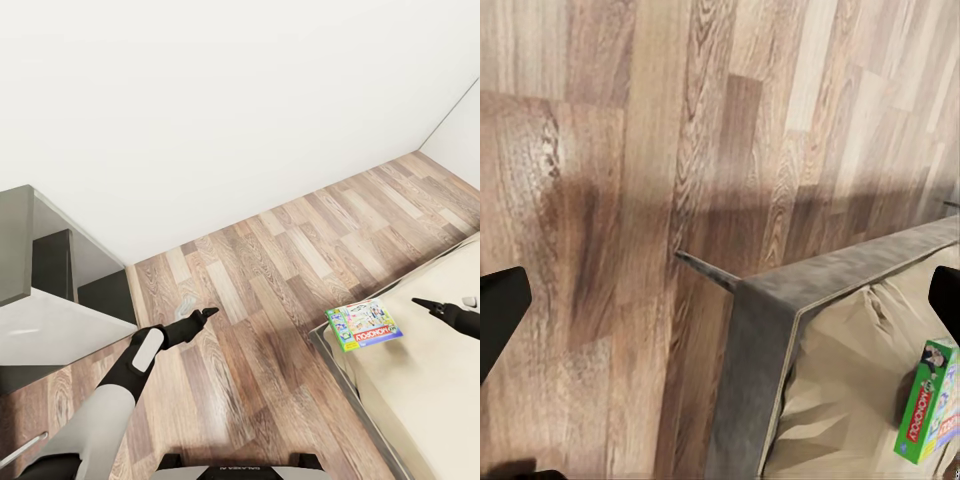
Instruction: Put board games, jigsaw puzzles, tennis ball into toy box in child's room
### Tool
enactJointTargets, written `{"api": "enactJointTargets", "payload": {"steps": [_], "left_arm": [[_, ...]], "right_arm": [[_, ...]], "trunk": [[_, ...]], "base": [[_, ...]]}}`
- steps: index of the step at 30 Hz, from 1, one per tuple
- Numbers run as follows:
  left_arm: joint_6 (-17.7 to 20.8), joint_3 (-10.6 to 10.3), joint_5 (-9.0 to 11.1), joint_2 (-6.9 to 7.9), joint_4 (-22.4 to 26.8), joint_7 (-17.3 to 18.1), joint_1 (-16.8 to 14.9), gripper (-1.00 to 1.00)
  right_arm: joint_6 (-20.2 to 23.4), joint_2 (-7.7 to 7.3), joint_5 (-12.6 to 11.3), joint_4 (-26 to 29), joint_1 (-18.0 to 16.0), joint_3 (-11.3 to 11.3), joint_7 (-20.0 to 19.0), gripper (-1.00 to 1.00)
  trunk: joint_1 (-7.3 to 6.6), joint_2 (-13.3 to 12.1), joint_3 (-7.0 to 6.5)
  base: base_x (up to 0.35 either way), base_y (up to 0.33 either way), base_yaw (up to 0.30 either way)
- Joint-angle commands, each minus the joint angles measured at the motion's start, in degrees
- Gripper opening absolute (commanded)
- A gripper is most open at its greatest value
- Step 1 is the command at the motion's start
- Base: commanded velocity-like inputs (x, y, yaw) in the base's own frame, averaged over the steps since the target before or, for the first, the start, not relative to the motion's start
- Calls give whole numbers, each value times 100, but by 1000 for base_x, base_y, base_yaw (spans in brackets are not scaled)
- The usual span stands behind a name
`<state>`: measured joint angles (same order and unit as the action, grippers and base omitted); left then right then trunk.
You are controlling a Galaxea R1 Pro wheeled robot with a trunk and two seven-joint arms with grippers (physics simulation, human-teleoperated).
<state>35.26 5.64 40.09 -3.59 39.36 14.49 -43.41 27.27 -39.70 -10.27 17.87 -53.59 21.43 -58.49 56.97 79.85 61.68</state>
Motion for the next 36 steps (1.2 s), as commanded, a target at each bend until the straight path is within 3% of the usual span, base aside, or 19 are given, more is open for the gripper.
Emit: {"api": "enactJointTargets", "payload": {"steps": [1,11,36], "left_arm": [[51,37,9,-8,2,11,-3,100],[103,72,-25,-15,15,30,-7,100],[118,61,-43,-36,21,33,-17,100]], "right_arm": [[45,-1,-27,-4,-4,10,-9,100],[49,-9,-39,-22,4,23,-31,100],[43,-4,-41,-22,6,28,-47,100]], "trunk": [[0,2,3],[0,2,3],[549,1005,452]], "base": [[0,0,0],[0,0,0],[0,0,0]]}}
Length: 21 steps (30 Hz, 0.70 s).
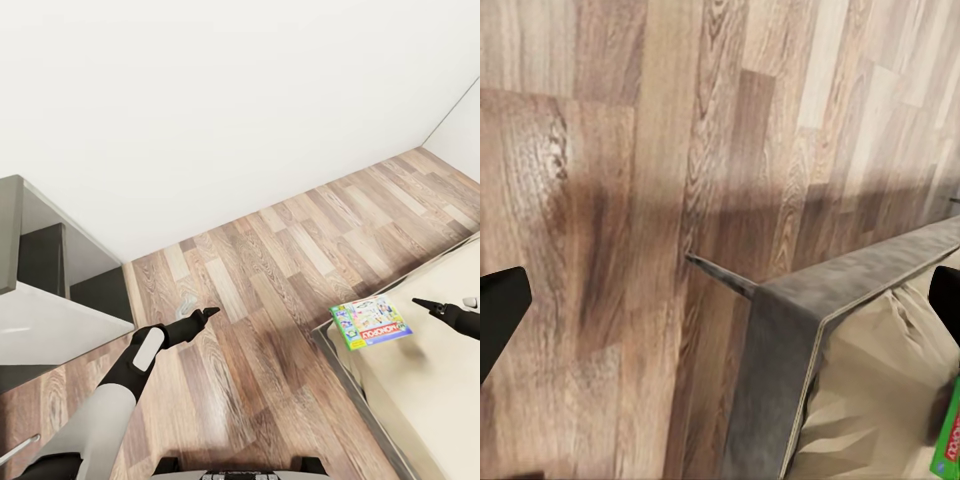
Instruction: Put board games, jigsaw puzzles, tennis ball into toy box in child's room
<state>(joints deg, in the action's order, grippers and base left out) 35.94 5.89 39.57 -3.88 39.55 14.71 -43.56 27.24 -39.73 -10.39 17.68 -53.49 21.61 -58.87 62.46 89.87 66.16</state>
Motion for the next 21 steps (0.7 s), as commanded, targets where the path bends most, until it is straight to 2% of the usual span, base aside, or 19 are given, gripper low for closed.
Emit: {"api": "enactJointTargets", "payload": {"steps": [1,5,17,21], "left_arm": [[49,36,9,-8,4,12,-3,100],[48,36,8,-8,6,13,-3,100],[51,35,7,-8,9,15,-4,100],[52,35,7,-8,9,16,-4,100]], "right_arm": [[45,-1,-29,-3,-4,9,-9,100],[45,-1,-29,-3,-4,9,-9,100],[44,0,-25,-4,-4,10,-10,100],[44,3,-25,-6,-4,10,-7,100]], "trunk": [[22,43,21],[110,204,93],[110,204,93],[198,364,165]], "base": [[0,0,0],[0,0,0],[0,0,0],[0,0,0]]}}
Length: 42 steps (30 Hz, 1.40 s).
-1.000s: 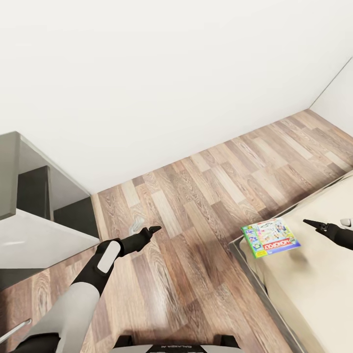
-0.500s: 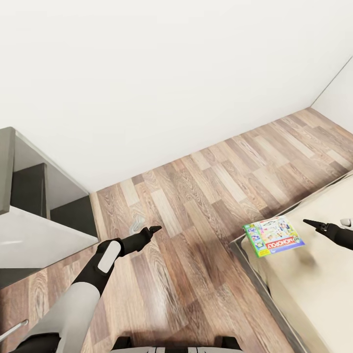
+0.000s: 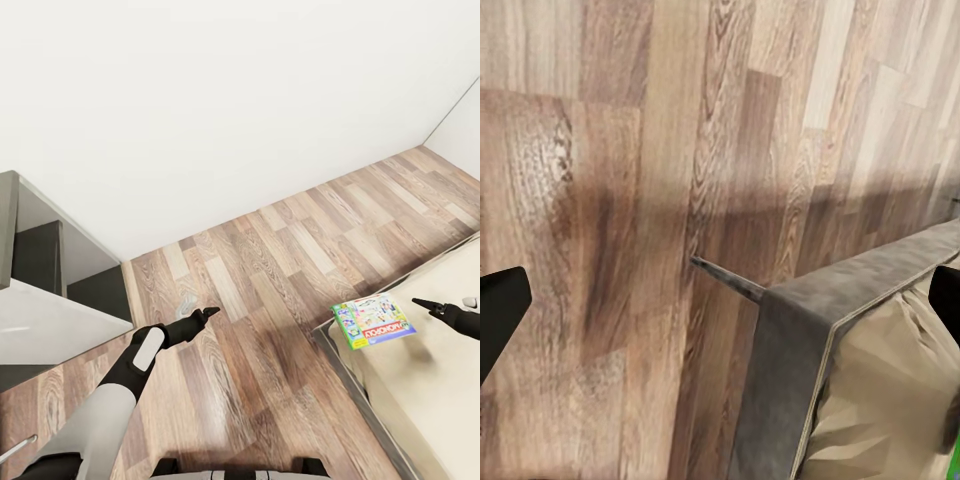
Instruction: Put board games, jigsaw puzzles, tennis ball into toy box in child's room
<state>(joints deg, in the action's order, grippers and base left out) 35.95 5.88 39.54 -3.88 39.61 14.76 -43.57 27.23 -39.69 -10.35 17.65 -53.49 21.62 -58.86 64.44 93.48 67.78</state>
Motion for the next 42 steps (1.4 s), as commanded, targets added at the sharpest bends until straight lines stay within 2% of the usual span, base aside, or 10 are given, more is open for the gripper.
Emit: {"api": "enactJointTargets", "payload": {"steps": [1,16,42], "left_arm": [[51,36,10,-8,2,11,-3,100],[52,36,10,-8,3,13,-4,100],[41,38,9,-11,3,8,-3,100]], "right_arm": [[46,0,-28,-4,-4,9,-7,100],[52,-3,-28,-7,-4,6,-3,100],[42,-3,-33,-3,-4,5,-52,100]], "trunk": [[22,43,21],[352,645,291],[352,645,291]], "base": [[0,0,0],[0,0,0],[0,0,0]]}}
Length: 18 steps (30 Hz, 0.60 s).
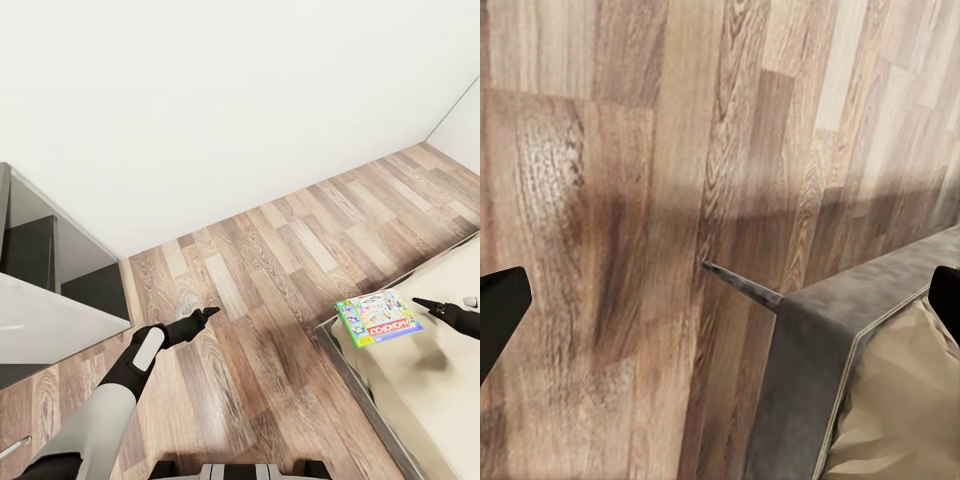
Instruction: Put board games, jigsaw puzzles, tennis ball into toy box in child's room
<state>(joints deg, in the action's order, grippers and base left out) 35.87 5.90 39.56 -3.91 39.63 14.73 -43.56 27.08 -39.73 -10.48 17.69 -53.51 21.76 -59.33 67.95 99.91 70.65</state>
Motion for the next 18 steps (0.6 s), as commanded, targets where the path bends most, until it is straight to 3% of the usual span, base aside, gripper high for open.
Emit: {"api": "enactJointTargets", "payload": {"steps": [1,10,18], "left_arm": [[48,36,8,-9,1,10,-3,100],[44,41,8,-6,1,5,-3,100],[35,38,4,-10,1,3,-3,100]], "right_arm": [[60,1,-21,-6,-1,-10,-52,100],[67,-4,-14,-3,-1,-13,-505,100],[93,-3,-4,-2,-1,-13,-679,100]], "trunk": [[0,1,3],[0,1,3],[0,1,3]], "base": [[0,0,0],[0,0,9],[0,0,155]]}}
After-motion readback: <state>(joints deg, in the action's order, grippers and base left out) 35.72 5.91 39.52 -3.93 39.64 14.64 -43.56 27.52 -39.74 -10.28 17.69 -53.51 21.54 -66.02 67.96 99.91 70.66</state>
